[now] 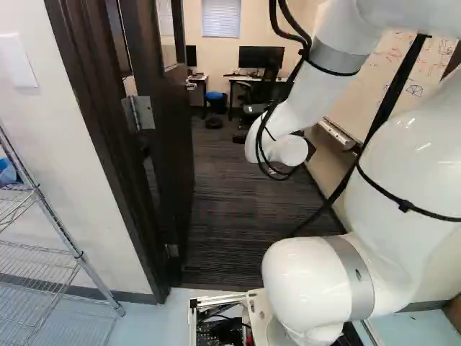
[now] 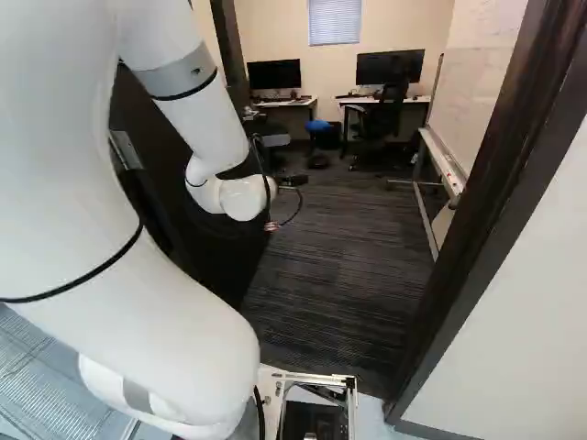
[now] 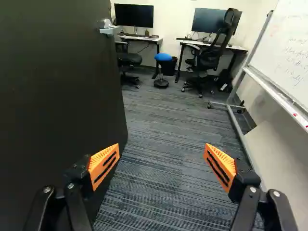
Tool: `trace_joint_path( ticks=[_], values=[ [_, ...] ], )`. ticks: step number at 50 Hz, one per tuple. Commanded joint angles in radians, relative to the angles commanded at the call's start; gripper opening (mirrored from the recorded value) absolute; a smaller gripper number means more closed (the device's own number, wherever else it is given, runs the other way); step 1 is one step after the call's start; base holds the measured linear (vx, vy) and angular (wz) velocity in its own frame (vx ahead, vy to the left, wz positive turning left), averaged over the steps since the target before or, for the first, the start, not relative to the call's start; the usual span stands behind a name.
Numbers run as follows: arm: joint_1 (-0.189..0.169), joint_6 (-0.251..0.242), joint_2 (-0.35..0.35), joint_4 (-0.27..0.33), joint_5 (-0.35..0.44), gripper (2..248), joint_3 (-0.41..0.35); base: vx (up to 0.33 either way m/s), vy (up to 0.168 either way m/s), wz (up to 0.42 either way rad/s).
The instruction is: Open the door and move inside
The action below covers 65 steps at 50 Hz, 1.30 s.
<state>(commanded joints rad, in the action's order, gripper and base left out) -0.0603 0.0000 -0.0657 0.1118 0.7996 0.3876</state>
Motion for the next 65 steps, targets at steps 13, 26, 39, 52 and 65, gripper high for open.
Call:
trace_joint_path(
  ticks=[13, 26, 39, 52, 65],
  values=[
    [0.019, 0.000, -0.068, -0.035, 0.023, 247, -0.095, 0.000, 0.000, 0.000],
    [0.035, 0.000, -0.123, -0.065, 0.042, 247, -0.174, 0.000, 0.000, 0.000],
    [0.047, 0.000, -0.166, -0.087, 0.057, 247, -0.233, 0.000, 0.000, 0.000],
    [0.055, 0.000, -0.195, -0.102, 0.067, 247, -0.275, 0.000, 0.000, 0.000],
    [0.060, 0.000, -0.211, -0.110, 0.072, 247, -0.296, 0.000, 0.000, 0.000]
  ],
)
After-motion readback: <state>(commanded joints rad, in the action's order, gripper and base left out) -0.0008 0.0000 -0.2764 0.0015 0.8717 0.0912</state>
